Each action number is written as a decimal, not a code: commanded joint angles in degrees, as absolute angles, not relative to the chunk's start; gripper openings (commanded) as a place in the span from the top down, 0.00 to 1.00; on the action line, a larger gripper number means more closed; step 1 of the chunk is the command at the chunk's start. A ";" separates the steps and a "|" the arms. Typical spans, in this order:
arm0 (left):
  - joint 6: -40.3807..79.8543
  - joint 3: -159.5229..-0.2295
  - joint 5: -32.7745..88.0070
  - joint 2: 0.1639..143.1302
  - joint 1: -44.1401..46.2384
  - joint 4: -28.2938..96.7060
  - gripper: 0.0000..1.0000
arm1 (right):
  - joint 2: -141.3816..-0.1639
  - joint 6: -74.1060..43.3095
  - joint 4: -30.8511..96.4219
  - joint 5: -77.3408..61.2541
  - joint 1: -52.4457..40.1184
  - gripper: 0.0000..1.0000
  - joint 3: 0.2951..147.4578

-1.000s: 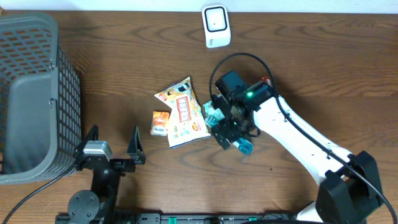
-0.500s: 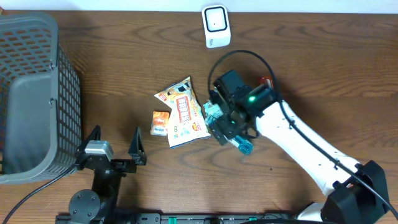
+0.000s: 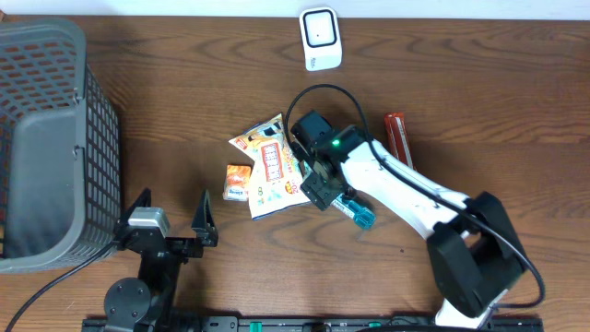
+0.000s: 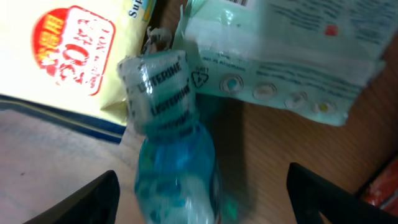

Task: Scan the item barcode

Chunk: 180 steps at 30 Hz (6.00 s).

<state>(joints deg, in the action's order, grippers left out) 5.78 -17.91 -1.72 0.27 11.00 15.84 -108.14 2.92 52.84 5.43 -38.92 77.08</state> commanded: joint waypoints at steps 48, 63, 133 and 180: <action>5.87 -17.96 -2.20 0.23 11.22 53.80 0.00 | -118.26 9.08 66.06 17.47 -41.85 0.99 104.22; 5.89 -17.96 -2.20 0.23 11.22 53.80 0.00 | -112.03 5.63 56.42 15.09 -42.13 0.99 103.13; 5.87 -17.96 -2.20 0.23 11.22 53.80 0.00 | -152.11 65.14 -28.53 47.16 -33.34 0.99 129.71; 5.87 -17.96 -2.20 0.23 11.18 54.00 0.00 | -148.27 59.02 -5.15 54.85 -32.05 0.99 147.57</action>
<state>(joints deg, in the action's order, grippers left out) 5.80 -17.89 -1.72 0.27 11.00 53.58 -161.34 65.93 -6.57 49.80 -32.49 145.29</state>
